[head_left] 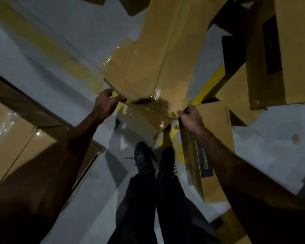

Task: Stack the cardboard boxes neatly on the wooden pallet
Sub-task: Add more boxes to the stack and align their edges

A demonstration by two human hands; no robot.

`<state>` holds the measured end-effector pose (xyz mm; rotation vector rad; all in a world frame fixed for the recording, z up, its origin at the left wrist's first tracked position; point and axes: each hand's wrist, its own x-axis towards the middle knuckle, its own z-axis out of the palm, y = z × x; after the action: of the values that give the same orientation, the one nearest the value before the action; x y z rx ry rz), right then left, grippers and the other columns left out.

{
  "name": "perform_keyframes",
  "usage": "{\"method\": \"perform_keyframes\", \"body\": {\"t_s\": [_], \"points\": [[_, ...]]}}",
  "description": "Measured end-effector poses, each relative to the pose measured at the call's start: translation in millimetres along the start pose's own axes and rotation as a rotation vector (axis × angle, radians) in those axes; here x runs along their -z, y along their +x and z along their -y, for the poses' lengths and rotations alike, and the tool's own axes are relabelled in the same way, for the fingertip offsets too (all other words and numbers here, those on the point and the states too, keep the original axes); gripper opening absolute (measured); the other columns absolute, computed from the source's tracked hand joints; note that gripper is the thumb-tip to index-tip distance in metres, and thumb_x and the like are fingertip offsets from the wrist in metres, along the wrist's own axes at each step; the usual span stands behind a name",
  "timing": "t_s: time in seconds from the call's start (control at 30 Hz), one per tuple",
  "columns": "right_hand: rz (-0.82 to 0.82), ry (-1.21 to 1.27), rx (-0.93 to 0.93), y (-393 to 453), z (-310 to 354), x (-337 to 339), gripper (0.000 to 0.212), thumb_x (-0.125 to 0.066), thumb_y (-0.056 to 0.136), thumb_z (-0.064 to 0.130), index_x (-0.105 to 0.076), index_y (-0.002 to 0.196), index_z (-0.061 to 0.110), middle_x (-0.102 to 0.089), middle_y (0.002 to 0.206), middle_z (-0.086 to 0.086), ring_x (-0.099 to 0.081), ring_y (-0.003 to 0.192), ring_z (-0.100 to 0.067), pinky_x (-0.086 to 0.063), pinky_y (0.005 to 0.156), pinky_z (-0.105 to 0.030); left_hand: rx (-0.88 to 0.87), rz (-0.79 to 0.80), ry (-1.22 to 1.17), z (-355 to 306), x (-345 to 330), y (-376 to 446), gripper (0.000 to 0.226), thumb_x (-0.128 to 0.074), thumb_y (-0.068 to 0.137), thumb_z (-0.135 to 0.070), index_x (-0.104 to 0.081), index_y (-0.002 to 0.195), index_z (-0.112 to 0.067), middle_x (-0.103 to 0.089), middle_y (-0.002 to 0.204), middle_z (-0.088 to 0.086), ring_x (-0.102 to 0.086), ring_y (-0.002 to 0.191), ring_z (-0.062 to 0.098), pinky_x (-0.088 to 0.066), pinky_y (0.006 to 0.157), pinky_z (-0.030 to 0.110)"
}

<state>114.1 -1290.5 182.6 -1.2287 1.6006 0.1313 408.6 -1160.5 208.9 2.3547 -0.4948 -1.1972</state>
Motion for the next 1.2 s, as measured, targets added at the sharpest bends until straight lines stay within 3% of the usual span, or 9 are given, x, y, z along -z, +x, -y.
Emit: {"method": "perform_keyframes", "body": {"t_s": [0.13,0.23,0.3,0.5,0.67,0.8,0.87,1.03,1.2], "points": [[0.027,0.135,-0.05,51.8,-16.1,-35.2,0.095,-0.068,0.074,0.066,-0.051,0.153,0.016,-0.058,0.15,-0.005,-0.056,0.136,-0.03,-0.046,0.113,-0.044,0.075,0.058,-0.167,19.3,-27.9,58.2,0.107,-0.076,0.072,-0.073,-0.053,0.148,-0.001,-0.061,0.143,0.024,-0.059,0.13,0.041,-0.049,0.108,0.055],[-0.013,0.142,-0.051,60.9,-20.1,-46.4,0.092,-0.058,0.074,0.07,-0.055,0.149,0.017,-0.063,0.143,-0.003,-0.06,0.128,-0.031,-0.049,0.109,-0.046,0.112,0.061,-0.3,13.8,-45.9,63.8,0.039,-0.074,0.095,-0.049,-0.071,0.106,-0.012,-0.077,0.092,0.0,-0.071,0.09,0.011,-0.056,0.077,0.032],[-0.041,0.149,-0.03,53.8,-17.1,-45.3,0.078,-0.057,0.08,0.064,-0.057,0.145,0.02,-0.065,0.137,-0.001,-0.062,0.121,-0.03,-0.051,0.107,-0.048,0.069,0.024,-0.328,14.0,-55.0,60.2,0.021,-0.068,0.103,-0.031,-0.067,0.085,-0.02,-0.064,0.057,-0.017,-0.059,0.056,-0.006,-0.046,0.057,0.017],[-0.144,0.287,0.045,-17.0,23.9,-4.1,0.069,-0.063,0.101,0.046,-0.037,0.159,0.018,-0.047,0.152,0.003,-0.047,0.136,-0.021,-0.039,0.106,-0.032,-0.179,-0.098,-0.484,-15.8,-28.2,-1.9,0.02,-0.064,0.103,-0.026,-0.081,0.093,-0.023,-0.08,0.09,0.0,-0.076,0.09,0.02,-0.057,0.083,0.033],[-0.232,0.387,0.124,-107.4,83.6,44.7,0.067,-0.063,0.102,0.049,-0.036,0.157,0.024,-0.038,0.163,-0.003,-0.041,0.143,-0.022,-0.037,0.101,-0.032,0.016,-0.216,-0.553,-92.5,18.8,-93.8,0.021,-0.067,0.098,-0.035,-0.068,0.097,-0.014,-0.064,0.09,0.0,-0.06,0.086,0.022,-0.048,0.071,0.033],[-0.237,0.423,0.168,-179.2,124.9,74.1,0.06,-0.062,0.101,0.049,-0.043,0.151,0.022,-0.048,0.137,0.002,-0.045,0.114,-0.015,-0.037,0.09,-0.033,0.109,-0.272,-0.588,-129.5,64.8,-171.8,0.052,-0.069,0.088,-0.051,-0.066,0.116,-0.007,-0.068,0.107,0.008,-0.066,0.095,0.027,-0.053,0.064,0.034],[-0.227,0.393,0.205,-206.3,135.2,82.6,0.056,-0.062,0.099,0.054,-0.049,0.142,0.021,-0.053,0.131,0.001,-0.052,0.109,-0.021,-0.043,0.088,-0.037,0.12,-0.301,-0.574,-132.2,81.3,-210.1,0.049,-0.066,0.087,-0.056,-0.066,0.108,-0.011,-0.068,0.104,0.009,-0.067,0.093,0.03,-0.054,0.062,0.037],[-0.207,0.225,0.202,-260.5,163.2,73.9,0.061,-0.058,0.093,0.064,-0.057,0.136,0.021,-0.062,0.131,-0.008,-0.058,0.112,-0.031,-0.052,0.094,-0.045,0.213,-0.406,-0.56,-105.2,113.8,-279.2,0.057,-0.058,0.077,-0.071,-0.067,0.098,-0.018,-0.072,0.098,0.008,-0.068,0.09,0.032,-0.061,0.084,0.052],[-0.113,0.069,0.289,-296.4,209.1,30.3,0.07,-0.06,0.093,0.064,-0.053,0.147,0.019,-0.06,0.141,-0.012,-0.057,0.124,-0.034,-0.049,0.1,-0.044,0.332,-0.539,-0.662,-67.4,161.7,-313.3,0.048,-0.059,0.08,-0.062,-0.069,0.094,-0.016,-0.072,0.096,0.008,-0.067,0.09,0.029,-0.059,0.088,0.048]]}}
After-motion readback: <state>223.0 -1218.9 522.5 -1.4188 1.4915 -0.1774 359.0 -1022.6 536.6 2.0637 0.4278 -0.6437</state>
